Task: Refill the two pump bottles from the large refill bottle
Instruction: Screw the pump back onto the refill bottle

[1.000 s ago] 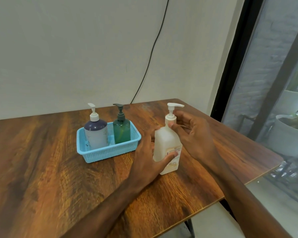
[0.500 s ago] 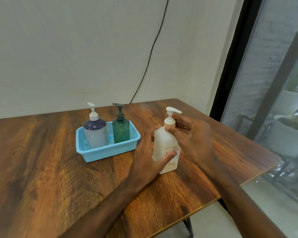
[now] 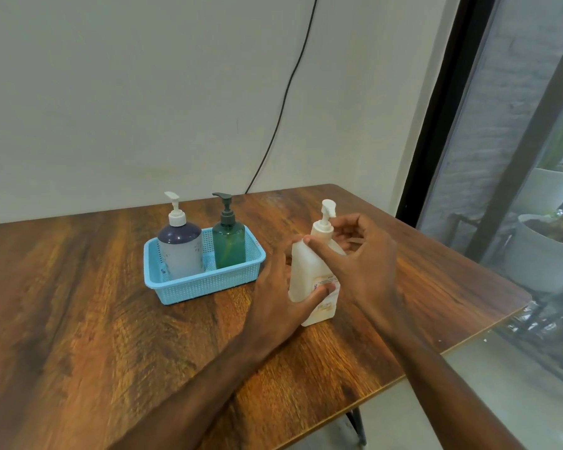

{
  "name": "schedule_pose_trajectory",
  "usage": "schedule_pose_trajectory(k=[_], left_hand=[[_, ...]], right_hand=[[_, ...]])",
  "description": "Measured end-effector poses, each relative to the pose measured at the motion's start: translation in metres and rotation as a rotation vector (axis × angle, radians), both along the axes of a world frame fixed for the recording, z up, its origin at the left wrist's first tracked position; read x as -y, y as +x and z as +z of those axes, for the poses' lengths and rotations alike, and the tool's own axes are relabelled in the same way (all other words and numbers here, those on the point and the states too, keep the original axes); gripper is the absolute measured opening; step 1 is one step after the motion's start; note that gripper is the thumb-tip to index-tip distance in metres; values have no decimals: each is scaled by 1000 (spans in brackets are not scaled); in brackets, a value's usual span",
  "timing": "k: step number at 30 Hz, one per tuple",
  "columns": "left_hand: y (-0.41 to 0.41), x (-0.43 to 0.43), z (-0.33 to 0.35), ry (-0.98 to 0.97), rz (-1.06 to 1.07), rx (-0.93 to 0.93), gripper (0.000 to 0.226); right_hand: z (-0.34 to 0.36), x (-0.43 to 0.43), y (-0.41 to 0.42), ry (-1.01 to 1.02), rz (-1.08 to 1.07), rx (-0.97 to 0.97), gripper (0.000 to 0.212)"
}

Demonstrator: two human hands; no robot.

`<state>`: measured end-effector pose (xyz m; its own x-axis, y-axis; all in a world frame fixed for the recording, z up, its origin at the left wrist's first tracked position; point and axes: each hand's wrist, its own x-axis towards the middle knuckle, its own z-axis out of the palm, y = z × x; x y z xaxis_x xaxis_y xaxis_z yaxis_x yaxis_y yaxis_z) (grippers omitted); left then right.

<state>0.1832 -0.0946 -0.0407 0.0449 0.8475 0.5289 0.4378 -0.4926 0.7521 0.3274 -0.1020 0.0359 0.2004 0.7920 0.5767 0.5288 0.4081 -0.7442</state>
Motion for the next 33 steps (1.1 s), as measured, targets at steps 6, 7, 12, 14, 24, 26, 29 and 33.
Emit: schedule_pose_trajectory(k=[6, 7, 12, 14, 24, 26, 29, 33], left_hand=[[-1, 3, 4, -4, -1, -1, 90], [-1, 2, 5, -1, -4, 1, 88], [-11, 4, 3, 36, -181, 100, 61], [-17, 4, 10, 57, -179, 147, 57], [2, -20, 84, 31, -37, -6, 55], [6, -27, 96, -16, -73, -89, 45], [1, -31, 104, -7, -152, -177, 26], [-9, -34, 105, 1, -222, -148, 22]], right_hand=[[-1, -4, 3, -77, 101, 21, 67], [-3, -3, 4, -102, 126, 20, 74], [-25, 3, 4, -199, 261, -63, 71], [-32, 1, 3, -191, 282, -116, 65], [-47, -10, -4, -85, 299, -238, 34], [-48, -12, -4, -90, 293, -259, 43], [-53, -15, -7, -91, 298, -299, 43], [-56, -18, -10, -64, 333, -333, 33]])
